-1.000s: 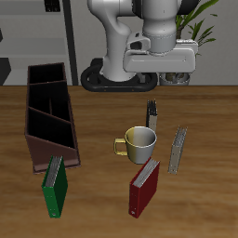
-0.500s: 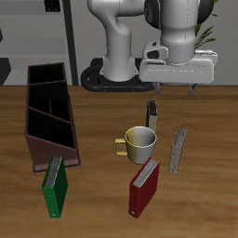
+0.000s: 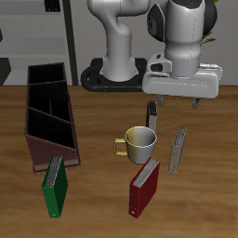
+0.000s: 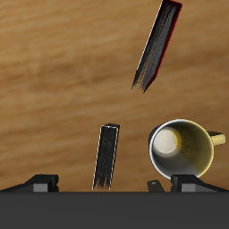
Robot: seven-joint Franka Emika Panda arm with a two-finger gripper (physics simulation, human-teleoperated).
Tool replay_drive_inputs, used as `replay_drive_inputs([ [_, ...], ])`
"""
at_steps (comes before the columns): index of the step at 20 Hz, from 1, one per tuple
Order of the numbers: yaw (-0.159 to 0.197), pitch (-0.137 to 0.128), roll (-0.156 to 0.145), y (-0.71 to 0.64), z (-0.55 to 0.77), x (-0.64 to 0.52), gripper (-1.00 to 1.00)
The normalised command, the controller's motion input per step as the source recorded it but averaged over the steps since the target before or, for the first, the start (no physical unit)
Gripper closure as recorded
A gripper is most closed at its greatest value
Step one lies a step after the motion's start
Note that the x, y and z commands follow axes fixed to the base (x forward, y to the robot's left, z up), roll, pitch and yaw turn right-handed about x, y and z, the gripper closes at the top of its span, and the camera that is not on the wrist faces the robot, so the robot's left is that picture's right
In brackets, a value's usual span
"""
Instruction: Place the left yellow book into the right desk caddy's front compartment
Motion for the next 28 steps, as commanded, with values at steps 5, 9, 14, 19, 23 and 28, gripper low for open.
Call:
replay_drive_inputs([
  [5,-0.022,-0.012,0.019,0.17,-0.22,0.07,-1.00],
  [9,-0.011,-0.053,0.018,0.19,-0.17,0.02,-1.00],
  [14,-0.039,-0.004,0.005,0.05,-0.19,0.06,-1.00],
  [19,-0.053,0.011,-0.031,-0.01,-0.22,0.10,-1.00],
  [23,-0.016,0.017,-0.015,0.06,-0.21,0.05,-1.00],
  [28,-0.033,0.030,-0.017,0.01,-0.18,0.03,-1.00],
])
